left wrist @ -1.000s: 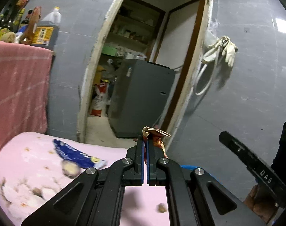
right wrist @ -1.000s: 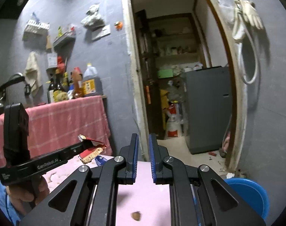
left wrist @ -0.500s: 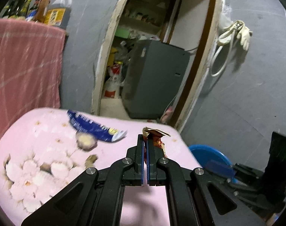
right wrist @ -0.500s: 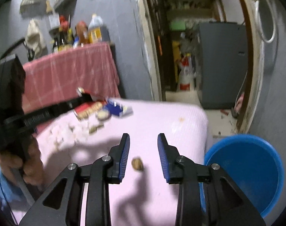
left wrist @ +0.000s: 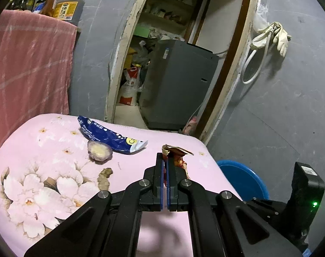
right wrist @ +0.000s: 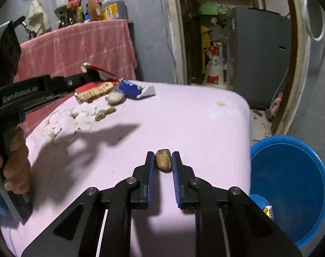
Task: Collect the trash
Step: 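Lift both held items and carry them over the blue bucket, then open both grippers over the blue bucket to drop the items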
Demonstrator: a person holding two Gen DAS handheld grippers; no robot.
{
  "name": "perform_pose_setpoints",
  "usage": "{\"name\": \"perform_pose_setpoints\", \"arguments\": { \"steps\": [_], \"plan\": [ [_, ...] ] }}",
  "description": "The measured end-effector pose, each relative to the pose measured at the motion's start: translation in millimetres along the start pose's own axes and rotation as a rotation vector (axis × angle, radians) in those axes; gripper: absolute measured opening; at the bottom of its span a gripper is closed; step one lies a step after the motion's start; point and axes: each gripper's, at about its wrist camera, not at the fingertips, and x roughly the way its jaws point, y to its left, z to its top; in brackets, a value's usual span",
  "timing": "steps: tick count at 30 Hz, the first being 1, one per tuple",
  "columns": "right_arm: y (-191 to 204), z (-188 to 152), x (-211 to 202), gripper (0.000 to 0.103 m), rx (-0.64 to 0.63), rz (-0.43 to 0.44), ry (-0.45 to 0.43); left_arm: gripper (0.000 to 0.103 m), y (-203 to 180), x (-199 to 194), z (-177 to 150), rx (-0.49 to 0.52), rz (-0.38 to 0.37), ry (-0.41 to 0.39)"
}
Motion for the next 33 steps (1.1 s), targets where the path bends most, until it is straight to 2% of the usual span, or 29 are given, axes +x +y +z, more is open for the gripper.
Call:
{"name": "perform_pose_setpoints", "arguments": {
  "steps": [4, 10, 15, 24, 33],
  "plan": [
    [-10, 12, -24, 0.014, 0.029, -0.027, -0.100, 0.000, -12, 2, 2, 0.015, -0.016, -0.015],
    [-28, 32, -92, 0.014, 0.037, -0.137, -0.338, 0.000, -50, 8, 6, 0.052, -0.078, -0.051],
    [-49, 36, -130, 0.014, 0.063, -0.233, -0.436, 0.000, -92, 20, 6, 0.096, -0.140, -0.062],
    [-100, 20, -158, 0.014, 0.164, -0.350, -0.465, 0.000, -158, 52, 2, 0.162, -0.228, -0.039],
    [-145, -4, -146, 0.015, 0.274, -0.385, -0.382, 0.000, -179, 98, -15, 0.175, -0.227, 0.096]
  ]
}}
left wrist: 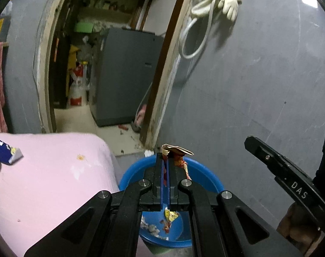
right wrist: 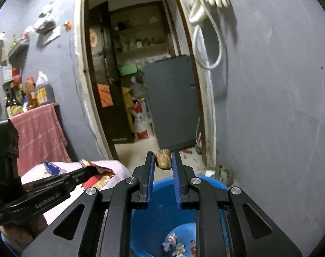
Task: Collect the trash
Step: 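Open both grippers over the blue bucket to drop the items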
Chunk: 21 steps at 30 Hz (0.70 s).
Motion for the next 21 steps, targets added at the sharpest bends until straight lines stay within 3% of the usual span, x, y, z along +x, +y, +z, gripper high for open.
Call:
{"name": "perform_pose_setpoints", "arguments": {
  "steps": [7, 12, 15, 17, 21],
  "plan": [
    [-11, -18, 21, 0.015, 0.032, -0.009, 0.085, 0.001, 5, 29, -13, -0.020, 0.007, 0.112],
    [-17, -26, 29, 0.027, 0.052, -0.007, 0.124, 0.002, 12, 34, -19, -0.043, 0.005, 0.152],
    [-18, -26, 31, 0.027, 0.058, -0.007, 0.133, 0.012, 13, 33, -20, -0.049, 0.007, 0.158],
    [-19, -26, 31, 0.029, 0.062, -0.007, 0.134, 0.026, 14, 30, -21, -0.055, 0.005, 0.150],
    [-21, -25, 30, 0.038, 0.067, -0.010, 0.128, 0.030, 16, 26, -20, -0.069, 0.010, 0.135]
  ]
}}
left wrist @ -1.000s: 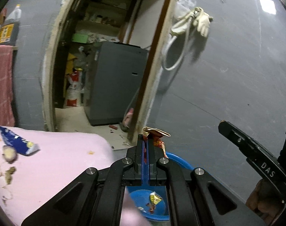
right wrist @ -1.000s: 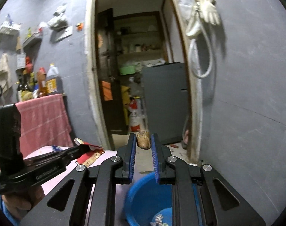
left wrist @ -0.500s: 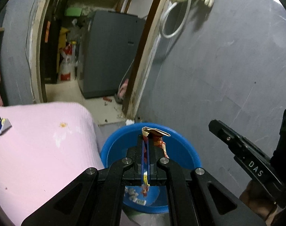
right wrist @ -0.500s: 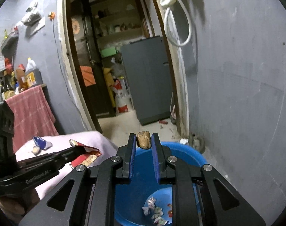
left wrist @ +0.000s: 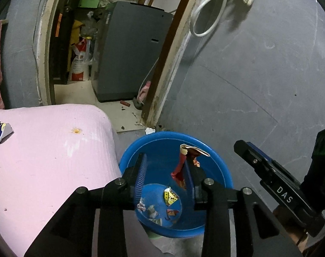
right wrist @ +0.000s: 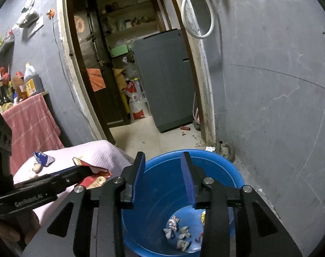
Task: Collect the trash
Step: 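Open both grippers over the blue bucket to drop the items, then hold both open tools above the blue bucket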
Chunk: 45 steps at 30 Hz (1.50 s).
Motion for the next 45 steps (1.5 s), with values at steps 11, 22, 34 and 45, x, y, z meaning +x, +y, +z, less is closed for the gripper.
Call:
{"name": "perform_pose_setpoints", "arguments": {
  "steps": [11, 22, 34, 45],
  "plan": [
    [2, 3, -6, 0.050, 0.016, -0.011, -0.049, 0.045, 5, -7, 4, 0.006, 0.047, -0.016],
    [-9, 2, -9, 0.054, 0.049, -0.028, -0.054, 0.047, 5, 7, -2, -0.004, 0.029, 0.071],
    [-14, 1, -10, 0.062, 0.065, -0.027, -0.058, 0.065, 5, 7, 4, -0.059, -0.036, 0.086],
    [2, -6, -9, 0.062, 0.020, 0.102, -0.006, 0.065, 6, 5, 12, -0.078, -0.023, 0.067]
  ]
}}
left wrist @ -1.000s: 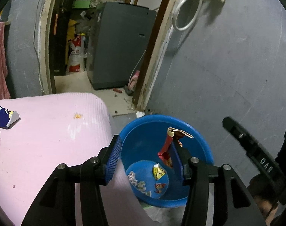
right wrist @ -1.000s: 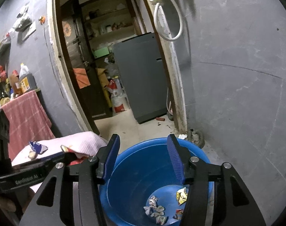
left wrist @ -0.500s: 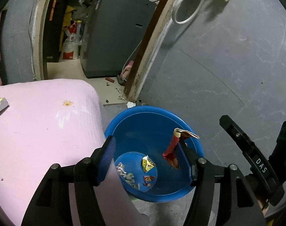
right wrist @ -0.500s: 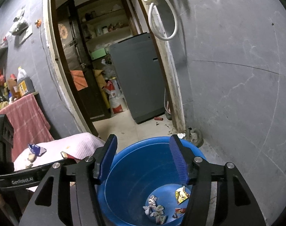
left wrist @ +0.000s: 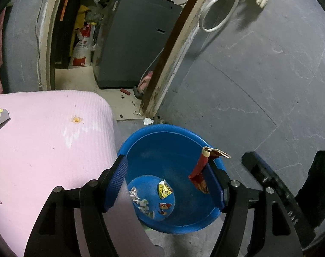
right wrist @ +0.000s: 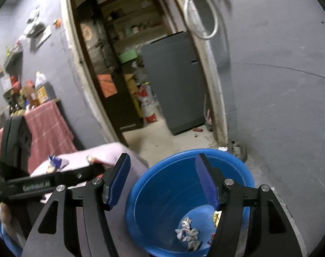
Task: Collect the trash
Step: 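Hold both open tools above the blue bucket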
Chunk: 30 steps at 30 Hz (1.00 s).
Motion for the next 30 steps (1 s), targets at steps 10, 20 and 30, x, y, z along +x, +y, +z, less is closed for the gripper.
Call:
{"name": "perform_pose_setpoints", "arguments": {
  "steps": [10, 20, 30],
  "plan": [
    [4, -6, 7, 0.062, -0.020, 0.031, 0.045, 0.065, -3, -3, -1, 0.037, -0.007, -0.024],
    [5, -7, 11, 0.062, -0.012, 0.067, 0.055, 0.065, -7, -1, 1, 0.036, -0.033, -0.020],
    [-1, -8, 14, 0.062, 0.010, 0.023, 0.073, 0.065, -4, -3, 2, 0.014, -0.056, -0.017]
  ]
}}
